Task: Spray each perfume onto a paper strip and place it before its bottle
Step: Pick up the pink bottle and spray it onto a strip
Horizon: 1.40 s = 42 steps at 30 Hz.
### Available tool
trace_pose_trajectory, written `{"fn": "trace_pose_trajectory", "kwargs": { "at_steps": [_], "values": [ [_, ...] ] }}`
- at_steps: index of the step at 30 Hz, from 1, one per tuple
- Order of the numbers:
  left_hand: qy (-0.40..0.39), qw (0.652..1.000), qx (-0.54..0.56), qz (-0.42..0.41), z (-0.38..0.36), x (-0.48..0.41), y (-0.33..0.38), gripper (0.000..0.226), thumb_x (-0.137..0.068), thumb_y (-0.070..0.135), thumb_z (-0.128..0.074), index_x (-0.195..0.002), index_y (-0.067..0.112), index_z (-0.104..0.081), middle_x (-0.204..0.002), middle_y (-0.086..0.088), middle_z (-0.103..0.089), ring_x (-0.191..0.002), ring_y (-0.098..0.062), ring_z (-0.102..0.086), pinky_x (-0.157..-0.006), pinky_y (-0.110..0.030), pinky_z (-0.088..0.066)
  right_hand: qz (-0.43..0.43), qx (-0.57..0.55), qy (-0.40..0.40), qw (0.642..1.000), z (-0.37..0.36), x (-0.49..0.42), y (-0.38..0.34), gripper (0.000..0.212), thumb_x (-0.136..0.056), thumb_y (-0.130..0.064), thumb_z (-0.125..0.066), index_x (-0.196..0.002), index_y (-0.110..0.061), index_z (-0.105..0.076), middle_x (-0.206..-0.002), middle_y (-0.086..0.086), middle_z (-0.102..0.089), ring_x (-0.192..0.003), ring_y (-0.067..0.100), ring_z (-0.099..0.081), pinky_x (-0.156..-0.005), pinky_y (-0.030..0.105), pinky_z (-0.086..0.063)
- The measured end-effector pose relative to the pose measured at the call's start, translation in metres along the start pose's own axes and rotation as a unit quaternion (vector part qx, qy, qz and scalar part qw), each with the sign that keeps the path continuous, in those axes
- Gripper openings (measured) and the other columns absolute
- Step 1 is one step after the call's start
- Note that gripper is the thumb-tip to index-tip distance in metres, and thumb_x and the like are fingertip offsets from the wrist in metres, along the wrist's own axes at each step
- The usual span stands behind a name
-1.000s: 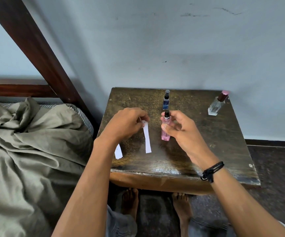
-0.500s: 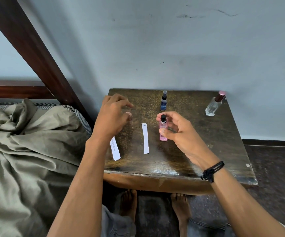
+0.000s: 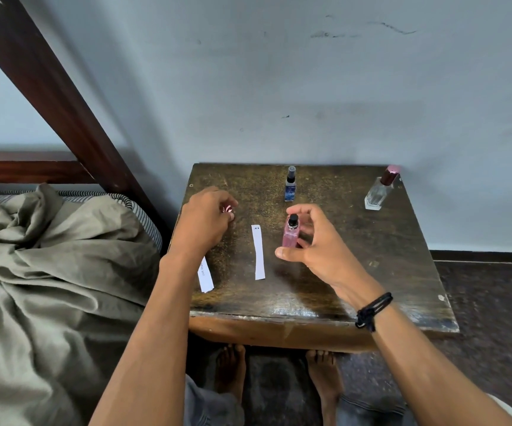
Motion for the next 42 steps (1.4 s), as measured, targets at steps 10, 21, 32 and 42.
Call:
{"fn": "trace_pose_trajectory", "kwargs": {
  "at_steps": [10, 21, 32, 42],
  "values": [
    [0.026, 0.961, 0.274, 0.012, 0.019, 0.003, 0.015, 0.013, -0.084, 0.021, -0.08, -0.096, 0.025, -0.078, -0.086, 0.009, -0.077, -0.082, -0.013, -0.074, -0.069, -0.025, -0.057, 0.035, 0.058, 0.1, 0.993, 0.005, 0.004, -0.002, 0.058, -0.077, -0.01, -0.087, -0.113, -0.031, -0.047, -0.114, -0.011, -0.06, -0.101, 0.006, -0.063, -0.085, 0.026, -0.052],
    [-0.018, 0.889, 0.446, -0.101, 0.014, 0.012, 0.061, 0.024, -0.087, 0.0, -0.073, -0.11, 0.007, -0.074, -0.11, 0.001, -0.071, -0.098, -0.019, -0.071, -0.087, -0.035, -0.06, 0.034, 0.048, 0.101, 0.993, 0.004, 0.003, -0.004, 0.048, -0.08, -0.01, -0.085, -0.111, -0.032, -0.056, -0.114, -0.015, -0.068, -0.093, -0.001, -0.066, -0.076, 0.02, -0.047],
    [-0.069, 0.906, 0.387, -0.155, 0.003, 0.016, 0.074, 0.031, -0.083, 0.006, -0.078, -0.112, 0.014, -0.074, -0.107, 0.001, -0.073, -0.1, -0.014, -0.071, -0.09, -0.031, -0.057, 0.046, 0.068, 0.104, 0.991, 0.005, 0.003, -0.008, 0.043, -0.082, -0.012, -0.084, -0.112, -0.031, -0.059, -0.11, -0.017, -0.067, -0.095, -0.004, -0.064, -0.074, 0.015, -0.044],
    [-0.075, 0.935, 0.302, -0.169, -0.006, 0.017, 0.074, 0.026, -0.083, 0.014, -0.08, -0.108, 0.012, -0.077, -0.105, 0.004, -0.074, -0.101, -0.007, -0.07, -0.09, -0.032, -0.058, 0.063, 0.056, 0.112, 0.99, 0.008, 0.002, -0.009, 0.038, -0.082, -0.016, -0.085, -0.106, -0.035, -0.063, -0.106, -0.015, -0.07, -0.095, 0.004, -0.068, -0.081, 0.026, -0.055]
  ]
}}
Point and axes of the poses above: each hand's wrist, its own x-axis away from the middle knuckle, its own z-axis out of the back of the hand, y = z × x, the point moved 8 cm from there along -x, towards the middle knuckle
